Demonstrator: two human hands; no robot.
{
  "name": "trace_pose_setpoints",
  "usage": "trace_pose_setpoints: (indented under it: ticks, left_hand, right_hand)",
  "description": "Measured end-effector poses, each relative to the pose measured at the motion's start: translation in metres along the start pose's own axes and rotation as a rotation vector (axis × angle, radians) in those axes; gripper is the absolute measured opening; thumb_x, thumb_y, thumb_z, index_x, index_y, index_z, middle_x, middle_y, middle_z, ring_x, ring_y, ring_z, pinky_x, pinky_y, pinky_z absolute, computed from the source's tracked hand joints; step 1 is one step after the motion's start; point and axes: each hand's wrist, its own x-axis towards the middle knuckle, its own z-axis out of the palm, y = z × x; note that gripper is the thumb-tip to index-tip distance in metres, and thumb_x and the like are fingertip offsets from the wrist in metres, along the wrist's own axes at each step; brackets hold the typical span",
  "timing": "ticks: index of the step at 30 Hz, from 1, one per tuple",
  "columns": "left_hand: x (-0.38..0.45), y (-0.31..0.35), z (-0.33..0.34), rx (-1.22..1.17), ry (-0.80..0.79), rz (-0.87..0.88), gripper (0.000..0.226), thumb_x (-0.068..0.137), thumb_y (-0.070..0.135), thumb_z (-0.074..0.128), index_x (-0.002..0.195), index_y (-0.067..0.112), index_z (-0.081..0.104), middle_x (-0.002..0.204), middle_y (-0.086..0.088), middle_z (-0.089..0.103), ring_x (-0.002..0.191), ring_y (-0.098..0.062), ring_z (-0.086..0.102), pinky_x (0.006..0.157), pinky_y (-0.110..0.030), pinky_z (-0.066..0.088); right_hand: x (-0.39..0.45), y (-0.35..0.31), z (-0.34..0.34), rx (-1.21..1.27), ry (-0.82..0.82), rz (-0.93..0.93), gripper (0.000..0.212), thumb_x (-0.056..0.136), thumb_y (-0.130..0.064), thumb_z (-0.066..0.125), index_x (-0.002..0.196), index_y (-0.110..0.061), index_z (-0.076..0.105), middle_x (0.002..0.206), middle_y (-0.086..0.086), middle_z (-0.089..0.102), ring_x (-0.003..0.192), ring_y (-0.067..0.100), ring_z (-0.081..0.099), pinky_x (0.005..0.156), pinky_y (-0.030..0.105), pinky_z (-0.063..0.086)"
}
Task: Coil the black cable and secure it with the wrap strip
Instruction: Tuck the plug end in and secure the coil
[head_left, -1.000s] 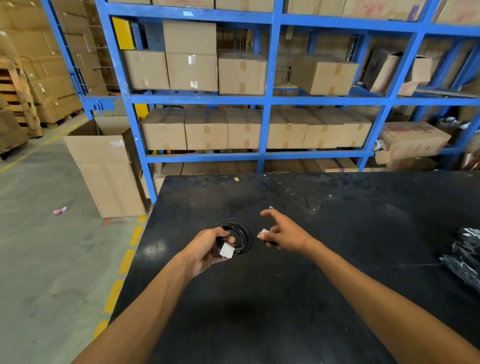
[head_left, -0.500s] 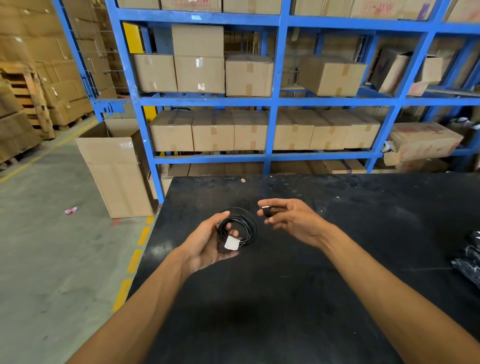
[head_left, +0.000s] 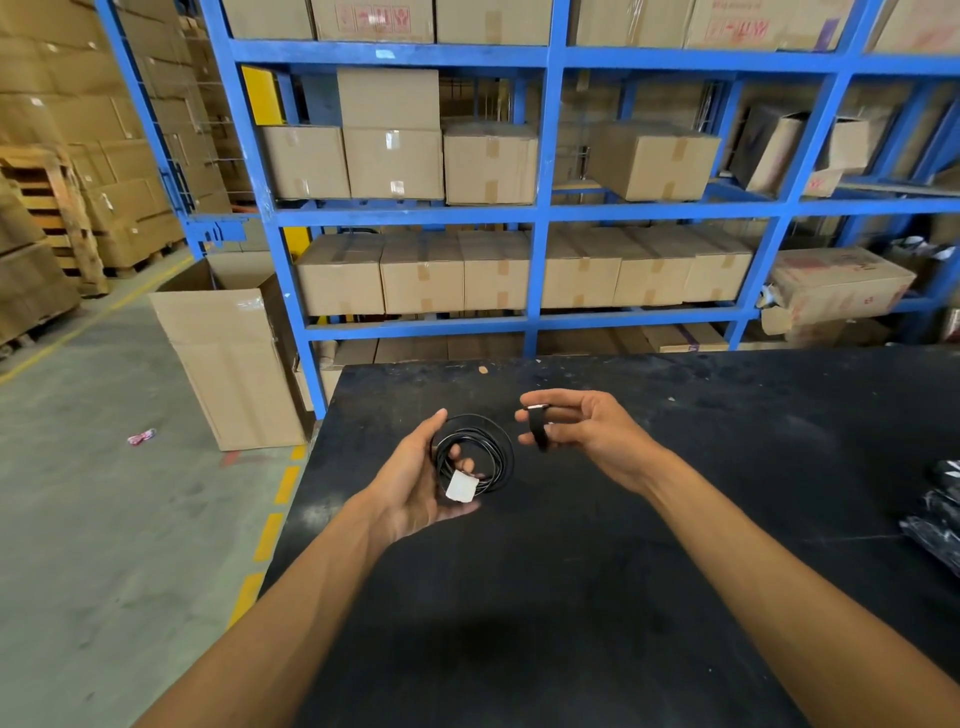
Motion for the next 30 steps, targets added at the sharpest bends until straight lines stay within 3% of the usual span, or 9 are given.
trace_pose_setpoints:
  ticks: [4,8,10,12,16,18,21,24,30]
  left_hand:
    - [0.002,0.002,0.003,-0.012,0.017,0.010,0.042,0.089,0.052,0.051,0.066,0.017,0.052,0.072,-0.003,0.058,0.073,-0.020,0.060,0.088,-0.044,0.049]
    - [0.005,0.004,0.008,0.011,0.050,0.032,0.037,0.090,0.045,0.054,0.064,0.019,0.051,0.070,0.000,0.055,0.070,-0.018,0.059,0.079,-0.040,0.053]
    - [0.006,0.004,0.009,0.033,0.055,0.053,0.037,0.091,0.044,0.055,0.064,0.019,0.052,0.068,0.000,0.055,0.070,-0.018,0.059,0.079,-0.040,0.054]
    - [0.008,0.004,0.010,0.060,0.057,0.085,0.037,0.093,0.045,0.054,0.066,0.019,0.052,0.067,0.000,0.056,0.072,-0.019,0.059,0.082,-0.040,0.054]
    - [0.010,0.002,0.014,0.135,0.071,0.155,0.037,0.095,0.048,0.051,0.070,0.020,0.052,0.065,0.000,0.059,0.074,-0.019,0.061,0.081,-0.040,0.054]
    - [0.010,0.002,0.016,0.193,0.078,0.191,0.038,0.095,0.050,0.049,0.071,0.021,0.051,0.063,0.002,0.059,0.075,-0.019,0.063,0.079,-0.038,0.055]
    - [0.009,0.004,0.019,0.242,0.079,0.242,0.039,0.096,0.051,0.046,0.073,0.021,0.050,0.062,0.004,0.058,0.083,-0.021,0.064,0.081,-0.038,0.054]
    - [0.007,0.005,0.023,0.297,0.073,0.300,0.040,0.097,0.053,0.043,0.072,0.022,0.050,0.062,0.006,0.057,0.088,-0.020,0.067,0.079,-0.035,0.052]
    - [0.004,0.004,0.027,0.295,0.048,0.340,0.041,0.098,0.051,0.041,0.072,0.024,0.057,0.063,0.005,0.057,0.082,-0.014,0.070,0.070,-0.030,0.053]
  right_hand:
    - [-0.003,-0.006,0.003,-0.084,0.095,-0.036,0.023,0.088,-0.003,0.069,0.105,-0.018,0.075,0.100,0.004,0.079,0.088,0.024,0.077,0.071,0.024,0.061]
    - [0.001,-0.009,0.013,-0.219,0.207,-0.073,0.010,0.092,-0.028,0.068,0.094,-0.026,0.078,0.078,-0.003,0.078,0.065,0.014,0.074,0.055,0.021,0.053]
    - [0.004,-0.008,0.016,-0.280,0.293,-0.125,0.009,0.091,-0.034,0.069,0.091,-0.033,0.078,0.069,-0.013,0.074,0.062,0.002,0.066,0.059,0.020,0.049]
    - [0.009,-0.005,0.019,-0.302,0.393,-0.156,0.008,0.090,-0.033,0.070,0.091,-0.032,0.078,0.073,-0.020,0.072,0.075,-0.005,0.064,0.069,0.019,0.045]
    - [0.018,-0.003,0.023,-0.306,0.517,-0.144,0.013,0.090,-0.028,0.070,0.095,-0.019,0.078,0.094,-0.004,0.058,0.088,0.009,0.057,0.079,0.025,0.047]
    - [0.020,-0.003,0.027,-0.270,0.549,-0.172,0.006,0.088,-0.026,0.073,0.089,-0.025,0.079,0.089,-0.008,0.068,0.084,0.009,0.066,0.073,0.019,0.053]
    - [0.023,-0.003,0.033,-0.256,0.616,-0.200,0.017,0.085,-0.021,0.076,0.078,-0.037,0.074,0.076,-0.017,0.073,0.075,-0.005,0.069,0.059,0.007,0.051]
    - [0.026,0.000,0.036,-0.266,0.691,-0.216,0.011,0.084,-0.019,0.077,0.084,-0.030,0.077,0.076,-0.017,0.072,0.073,-0.010,0.066,0.061,0.005,0.049]
    - [0.029,0.013,0.043,-0.293,0.683,-0.164,0.002,0.086,-0.023,0.075,0.088,-0.024,0.076,0.080,-0.010,0.074,0.077,0.005,0.070,0.072,0.025,0.058]
